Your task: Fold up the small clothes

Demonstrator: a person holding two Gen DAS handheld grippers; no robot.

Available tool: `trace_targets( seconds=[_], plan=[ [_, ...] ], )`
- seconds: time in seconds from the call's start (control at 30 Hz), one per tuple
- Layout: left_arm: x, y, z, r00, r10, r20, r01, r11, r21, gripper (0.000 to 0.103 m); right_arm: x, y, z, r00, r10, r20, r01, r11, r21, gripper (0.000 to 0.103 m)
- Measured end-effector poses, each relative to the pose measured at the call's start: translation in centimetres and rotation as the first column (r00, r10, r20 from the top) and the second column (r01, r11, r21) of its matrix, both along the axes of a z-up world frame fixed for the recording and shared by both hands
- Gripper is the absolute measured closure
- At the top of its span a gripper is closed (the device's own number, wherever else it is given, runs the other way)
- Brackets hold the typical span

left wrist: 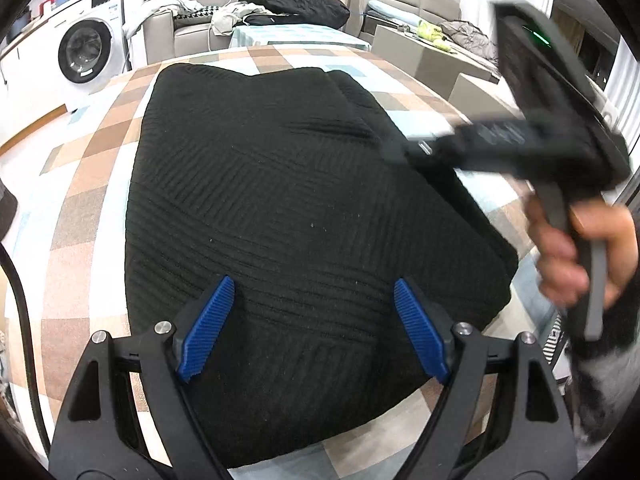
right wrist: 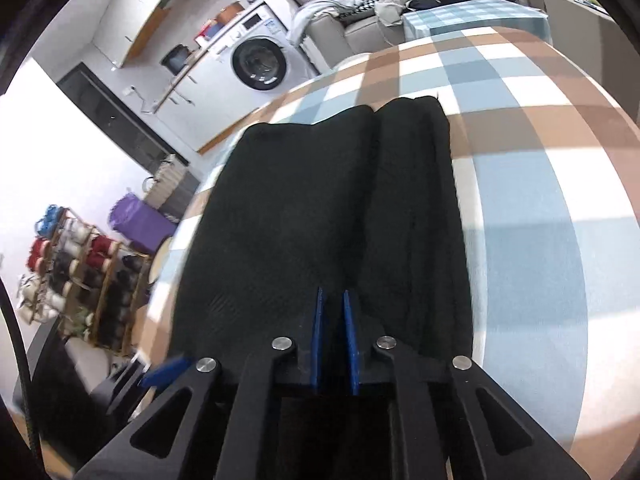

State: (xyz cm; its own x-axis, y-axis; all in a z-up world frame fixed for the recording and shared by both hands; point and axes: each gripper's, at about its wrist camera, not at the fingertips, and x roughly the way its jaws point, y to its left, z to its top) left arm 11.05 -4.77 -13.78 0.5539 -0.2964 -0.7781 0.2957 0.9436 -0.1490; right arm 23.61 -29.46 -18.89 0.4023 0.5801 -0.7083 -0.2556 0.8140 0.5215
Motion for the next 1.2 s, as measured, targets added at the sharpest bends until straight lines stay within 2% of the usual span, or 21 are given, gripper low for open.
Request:
trace_targets(
  seconds=[0.17, 0.23, 0.3, 0.37, 0.4, 0.53, 0.6, 0.8, 0.97, 1.07, 1.13, 1.2],
  plan=[
    [0.4, -0.1, -0.1, 1.000, 0.007, -0.001, -0.007, 1.000, 0.001, 0.022, -4.9, -0.5, -0.8, 0.998, 0.048, -0.029, -0.047, 0.997, 0.058, 0.086],
    [0.6, -0.2, -0.1, 1.000, 0.003, 0.002, -0.003, 1.000, 0.004, 0.022, -6.1, -0.6, -1.0, 0.999, 0.040, 0.005, -0.040, 0.998, 0.053, 0.086],
    [0.7, -0.2, 0.1, 1.000, 0.007, 0.001, -0.007, 1.000, 0.002, 0.022, -6.3, -0.5, -0.5, 0.999, 0.047, 0.025, -0.048, 0.997, 0.054, 0.097],
    [0.8, -0.2, 0.4, 1.000, 0.009, -0.004, -0.009, 1.000, -0.020, 0.022, -7.1, -0.5, 0.9, 0.994, 0.063, 0.090, -0.069, 0.995, 0.065, 0.098],
    [0.8, -0.2, 0.7, 1.000, 0.010, -0.003, -0.011, 1.000, -0.028, 0.022, -7.4, -0.5, 1.4, 0.992, 0.062, 0.109, -0.067, 0.997, 0.041, 0.098],
    [0.7, -0.7, 1.3, 1.000, 0.005, 0.007, -0.005, 0.999, -0.040, 0.022, -7.1, -0.7, -0.5, 0.998, 0.045, 0.035, -0.044, 0.999, -0.025, 0.098],
    [0.8, -1.2, 1.4, 1.000, -0.005, 0.005, 0.005, 0.999, -0.042, 0.022, -7.3, -1.5, -0.9, 1.000, 0.025, 0.014, -0.026, 0.999, 0.037, 0.092],
    [1.2, -3.1, 1.3, 0.999, -0.049, -0.008, 0.048, 0.997, -0.052, 0.022, -10.6, -2.6, -0.8, 0.997, 0.074, 0.036, -0.076, 0.996, 0.048, 0.090],
    [2.1, -5.2, 1.1, 0.996, -0.074, -0.044, 0.070, 0.994, -0.081, 0.022, -11.4, -2.1, -0.9, 0.994, 0.072, 0.085, -0.076, 0.996, 0.039, 0.090],
    [3.0, -6.6, 0.9, 0.993, -0.093, -0.067, 0.086, 0.991, -0.105, 0.029, -11.7, -2.0, -0.9, 0.993, 0.068, 0.100, -0.071, 0.997, 0.028, 0.090],
    [3.6, -7.9, 0.5, 0.993, -0.091, -0.078, 0.086, 0.994, -0.070, 0.034, -11.8, -2.1, -1.0, 0.993, 0.070, 0.099, -0.074, 0.997, 0.037, 0.090],
    [4.0, -8.8, 0.2, 0.994, -0.080, -0.075, 0.079, 0.997, -0.016, 0.045, -12.0, -2.4, -1.2, 0.993, 0.066, 0.102, -0.070, 0.997, 0.041, 0.090]
  ],
)
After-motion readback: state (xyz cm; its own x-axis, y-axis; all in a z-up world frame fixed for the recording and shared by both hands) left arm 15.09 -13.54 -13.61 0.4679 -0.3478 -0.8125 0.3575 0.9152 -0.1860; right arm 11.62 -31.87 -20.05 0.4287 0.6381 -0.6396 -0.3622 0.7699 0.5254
